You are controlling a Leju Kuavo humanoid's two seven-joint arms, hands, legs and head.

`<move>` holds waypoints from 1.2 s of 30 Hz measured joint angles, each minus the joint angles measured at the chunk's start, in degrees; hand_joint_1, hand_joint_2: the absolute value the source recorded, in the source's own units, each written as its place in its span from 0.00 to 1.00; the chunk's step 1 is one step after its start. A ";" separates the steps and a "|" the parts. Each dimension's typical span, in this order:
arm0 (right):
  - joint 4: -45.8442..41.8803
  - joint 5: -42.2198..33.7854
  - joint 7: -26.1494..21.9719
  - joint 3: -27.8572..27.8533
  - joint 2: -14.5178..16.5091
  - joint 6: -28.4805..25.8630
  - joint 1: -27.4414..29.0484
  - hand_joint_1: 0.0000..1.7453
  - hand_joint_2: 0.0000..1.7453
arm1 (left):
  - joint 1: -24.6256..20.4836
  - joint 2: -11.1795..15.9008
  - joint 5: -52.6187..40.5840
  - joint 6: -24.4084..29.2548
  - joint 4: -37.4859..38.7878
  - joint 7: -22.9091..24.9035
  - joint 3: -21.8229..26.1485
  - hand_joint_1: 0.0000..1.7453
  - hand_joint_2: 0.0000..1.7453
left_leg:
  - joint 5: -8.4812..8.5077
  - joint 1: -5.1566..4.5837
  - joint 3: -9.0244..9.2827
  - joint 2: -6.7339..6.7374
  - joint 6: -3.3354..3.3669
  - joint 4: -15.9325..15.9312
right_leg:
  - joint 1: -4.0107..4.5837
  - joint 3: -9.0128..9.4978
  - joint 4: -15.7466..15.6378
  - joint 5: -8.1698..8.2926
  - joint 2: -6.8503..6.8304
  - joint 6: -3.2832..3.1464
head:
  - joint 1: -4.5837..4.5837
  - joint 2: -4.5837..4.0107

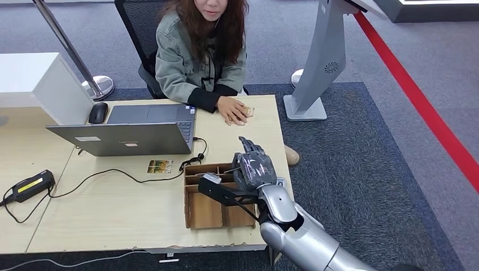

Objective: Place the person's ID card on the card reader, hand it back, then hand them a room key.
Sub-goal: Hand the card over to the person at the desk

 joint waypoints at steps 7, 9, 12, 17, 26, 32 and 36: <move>-2.87 -0.01 1.03 -0.43 -1.01 0.62 0.00 1.00 1.00 | 0.08 0.00 0.03 0.28 0.00 0.00 0.00 0.00 0.00 | 0.00 0.00 0.00 0.00 0.00 0.00 | 0.00 -0.01 0.00 0.00 0.00 0.00 | 0.00 0.00; -3.81 -0.07 1.23 -0.58 -1.32 0.72 0.01 1.00 1.00 | 0.09 0.00 0.13 0.32 0.00 0.00 0.00 0.00 0.00 | 0.00 0.00 0.00 0.00 0.00 0.00 | 0.00 -0.01 0.00 0.00 0.00 0.00 | 0.00 0.00; -5.23 -0.32 1.43 -0.94 -1.71 0.80 0.04 1.00 1.00 | 0.11 0.00 0.35 0.37 -0.01 0.00 0.00 0.00 0.00 | 0.00 0.00 0.00 0.00 0.00 0.00 | 0.00 -0.01 0.00 0.00 0.00 0.00 | 0.00 0.00; -7.64 -0.54 1.86 -1.36 -2.31 0.91 0.09 1.00 1.00 | 0.16 0.01 0.64 0.47 -0.02 0.00 0.00 0.00 0.00 | 0.00 0.00 0.00 0.01 0.00 0.00 | 0.00 -0.01 0.00 0.00 0.00 0.00 | 0.00 0.00; -11.81 -0.54 2.21 -1.49 -3.00 2.09 0.11 1.00 1.00 | 0.23 0.07 0.87 0.51 -0.02 0.00 0.00 0.00 0.00 | 0.00 0.00 -0.01 0.01 0.00 0.00 | 0.00 -0.01 0.00 0.00 0.00 0.00 | 0.00 0.00; -15.57 -0.63 2.75 -1.40 -3.15 3.99 0.07 1.00 1.00 | 0.32 0.16 1.04 0.51 0.00 0.00 0.02 0.00 0.00 | 0.00 0.00 -0.01 0.01 0.00 0.00 | 0.00 -0.01 0.00 0.00 0.00 0.00 | 0.00 0.00; -18.32 -0.57 3.26 -1.29 -3.26 5.07 -0.05 1.00 1.00 | 0.42 0.29 1.34 0.50 0.00 0.00 0.02 0.00 0.00 | 0.00 0.00 -0.01 0.01 0.00 0.00 | 0.01 -0.01 0.00 0.00 0.00 0.00 | 0.00 0.00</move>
